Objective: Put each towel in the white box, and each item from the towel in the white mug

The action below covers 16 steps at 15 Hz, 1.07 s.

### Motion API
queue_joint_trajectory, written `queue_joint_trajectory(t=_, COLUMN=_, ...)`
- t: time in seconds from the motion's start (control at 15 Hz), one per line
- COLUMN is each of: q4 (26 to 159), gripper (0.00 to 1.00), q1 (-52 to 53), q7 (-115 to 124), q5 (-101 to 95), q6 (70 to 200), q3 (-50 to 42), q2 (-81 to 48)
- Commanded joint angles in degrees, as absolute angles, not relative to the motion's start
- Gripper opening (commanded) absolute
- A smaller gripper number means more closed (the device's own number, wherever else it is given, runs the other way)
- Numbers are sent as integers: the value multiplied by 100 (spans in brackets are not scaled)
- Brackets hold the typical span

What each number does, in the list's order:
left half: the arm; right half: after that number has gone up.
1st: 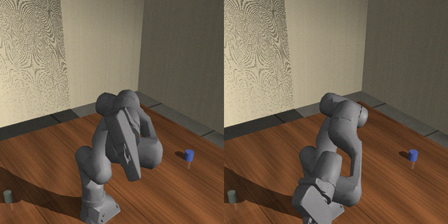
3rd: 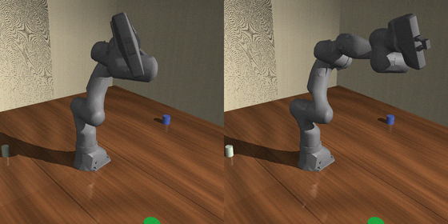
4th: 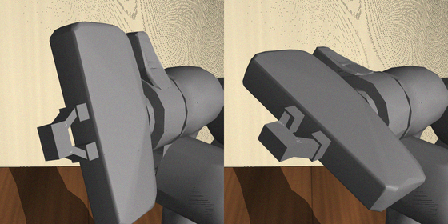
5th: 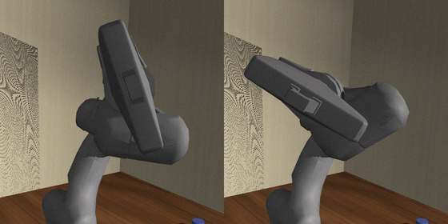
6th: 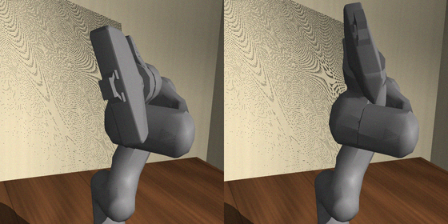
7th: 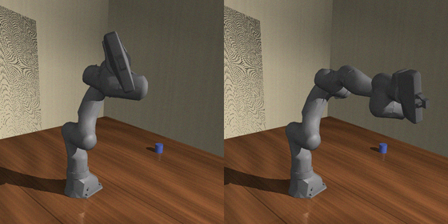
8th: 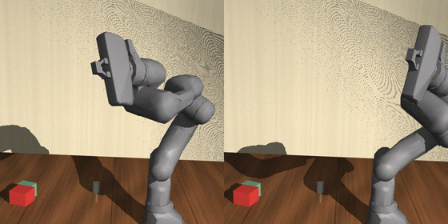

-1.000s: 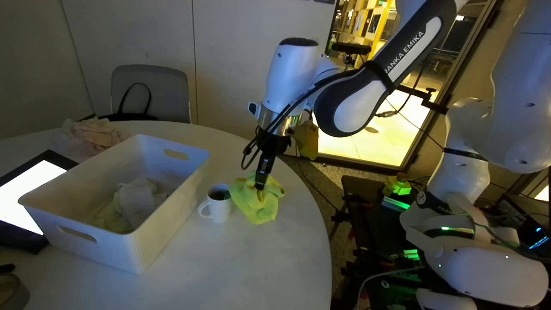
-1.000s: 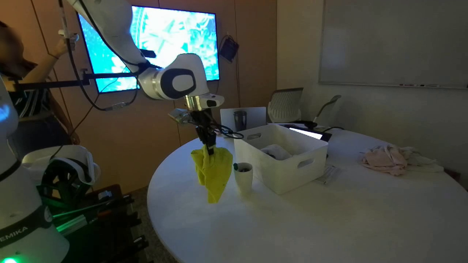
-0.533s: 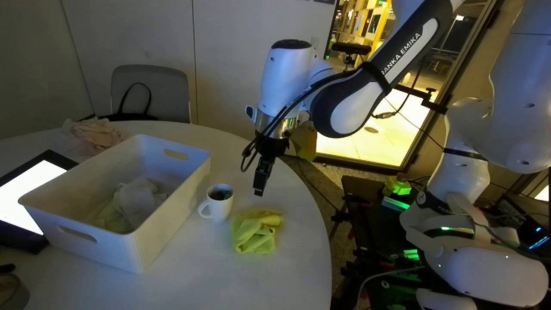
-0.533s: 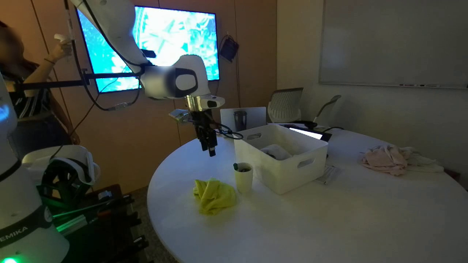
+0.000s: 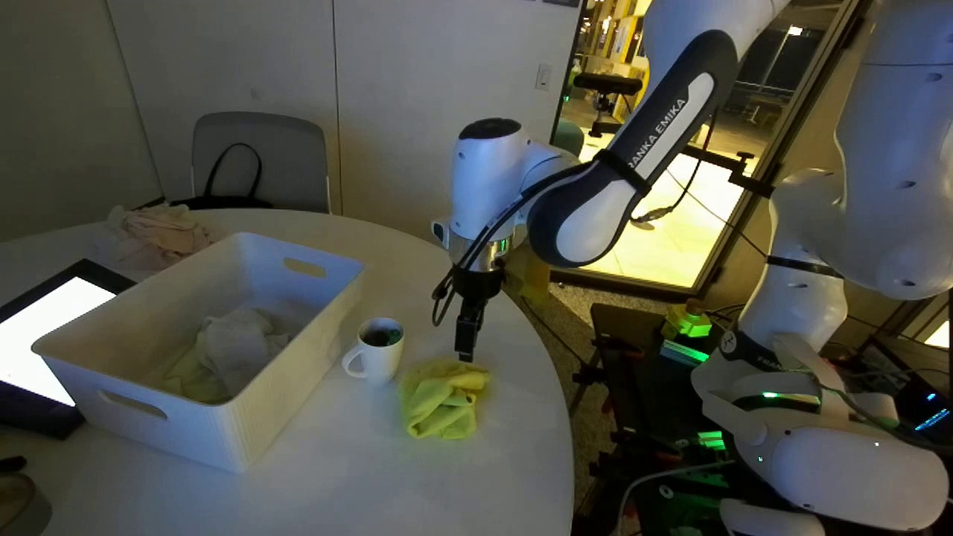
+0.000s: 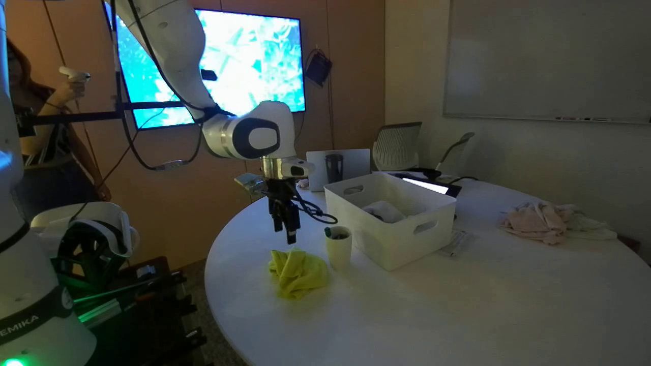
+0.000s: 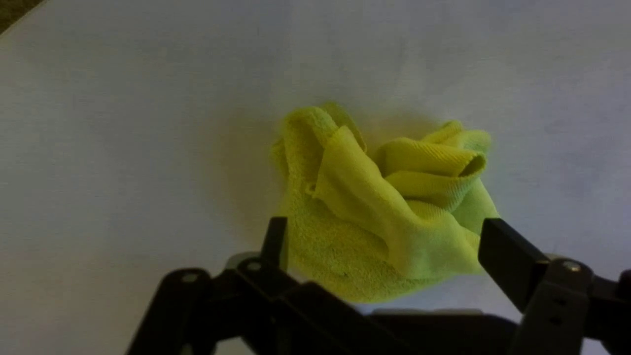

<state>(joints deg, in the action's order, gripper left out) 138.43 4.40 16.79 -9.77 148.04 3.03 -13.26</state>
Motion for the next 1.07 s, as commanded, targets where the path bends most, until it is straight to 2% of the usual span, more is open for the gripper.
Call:
queue_joint_trajectory(t=0.0, q4=13971, gripper=100, q1=451, q7=1319, q5=-900, q6=15086, q3=190, q2=-1571)
queue_joint_trajectory(t=1.0, q4=13931, gripper=100, q1=277, q7=-380, q5=-936, q6=15936, q3=187, q2=-2538)
